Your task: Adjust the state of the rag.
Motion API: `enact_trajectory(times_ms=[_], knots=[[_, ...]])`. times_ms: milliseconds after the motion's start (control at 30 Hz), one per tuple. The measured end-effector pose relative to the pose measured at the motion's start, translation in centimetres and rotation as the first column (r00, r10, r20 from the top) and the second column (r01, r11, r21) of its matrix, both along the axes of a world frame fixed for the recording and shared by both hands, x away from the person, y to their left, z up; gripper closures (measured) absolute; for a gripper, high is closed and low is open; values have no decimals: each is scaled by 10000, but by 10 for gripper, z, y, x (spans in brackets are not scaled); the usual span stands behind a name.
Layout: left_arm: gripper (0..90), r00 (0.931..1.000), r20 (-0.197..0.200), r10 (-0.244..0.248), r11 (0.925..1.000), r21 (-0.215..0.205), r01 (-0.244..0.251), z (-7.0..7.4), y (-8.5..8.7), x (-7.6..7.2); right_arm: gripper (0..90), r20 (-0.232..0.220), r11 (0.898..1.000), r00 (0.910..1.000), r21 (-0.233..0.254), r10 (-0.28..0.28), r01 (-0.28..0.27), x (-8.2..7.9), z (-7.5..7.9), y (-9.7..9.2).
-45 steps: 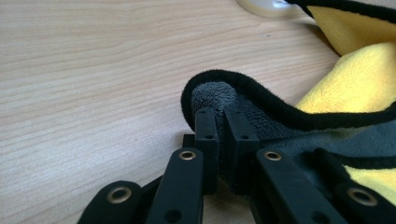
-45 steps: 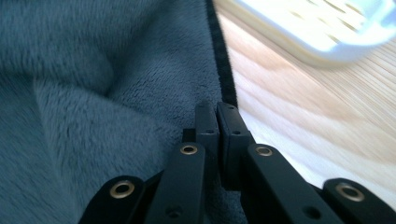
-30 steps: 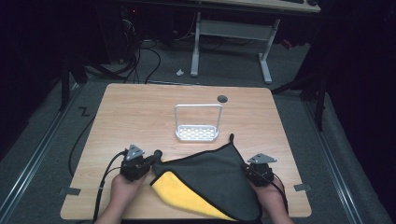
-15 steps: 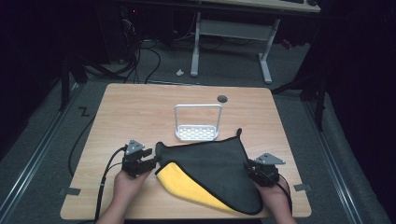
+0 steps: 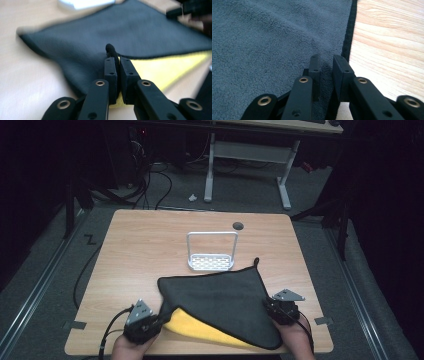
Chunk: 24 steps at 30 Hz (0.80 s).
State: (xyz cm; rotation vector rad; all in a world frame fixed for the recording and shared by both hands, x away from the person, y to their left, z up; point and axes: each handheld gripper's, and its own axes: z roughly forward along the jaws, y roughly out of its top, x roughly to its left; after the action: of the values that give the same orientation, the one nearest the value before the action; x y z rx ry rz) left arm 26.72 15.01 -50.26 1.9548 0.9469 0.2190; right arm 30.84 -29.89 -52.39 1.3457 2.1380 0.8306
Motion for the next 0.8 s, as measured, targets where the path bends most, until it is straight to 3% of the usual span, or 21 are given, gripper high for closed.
enact_trajectory(times_ms=[100,167,233,333,400,467,533,567,633,733,800], knots=[[743,9994,-288,193,9988,445,-180,-8,14,-18,784,-3,9998,9999,-157,-107,107,-1,1,-2],[688,9990,-299,340,9991,259,-333,-9,24,-22,783,-11,9994,9999,-303,-166,166,-3,2,-3],[626,9982,-238,545,9985,-43,-546,-7,31,-16,772,-15,9992,9996,-281,-294,294,-5,4,-4],[635,9970,-194,751,9964,-381,-758,-4,32,7,766,326,9999,9994,-30,-128,129,-9,11,0],[660,9984,-168,534,9982,278,-529,-8,15,34,766,352,9999,9993,-47,158,-157,-10,13,6],[695,9982,-321,513,9959,758,-488,-13,2,51,768,118,9992,9992,-146,376,-375,-7,10,12],[719,9973,-555,482,9901,1344,-404,-20,-12,69,775,-56,9985,9987,-217,504,-505,-5,6,15],[738,9979,-403,509,9840,1727,-432,-24,-19,78,783,-172,9985,9987,-260,478,-483,-5,4,16],[777,9974,-297,654,9838,1688,-595,-26,-24,93,790,-194,9987,9988,-240,447,-451,-2,2,17],[791,9961,23,884,9773,1929,-872,-26,-31,114,791,-131,9993,9995,-233,276,-279,6,2,16],[797,9923,-284,1209,9795,1657,-1146,-26,-31,129,792,-109,9996,9998,-216,158,-160,15,1,16]])
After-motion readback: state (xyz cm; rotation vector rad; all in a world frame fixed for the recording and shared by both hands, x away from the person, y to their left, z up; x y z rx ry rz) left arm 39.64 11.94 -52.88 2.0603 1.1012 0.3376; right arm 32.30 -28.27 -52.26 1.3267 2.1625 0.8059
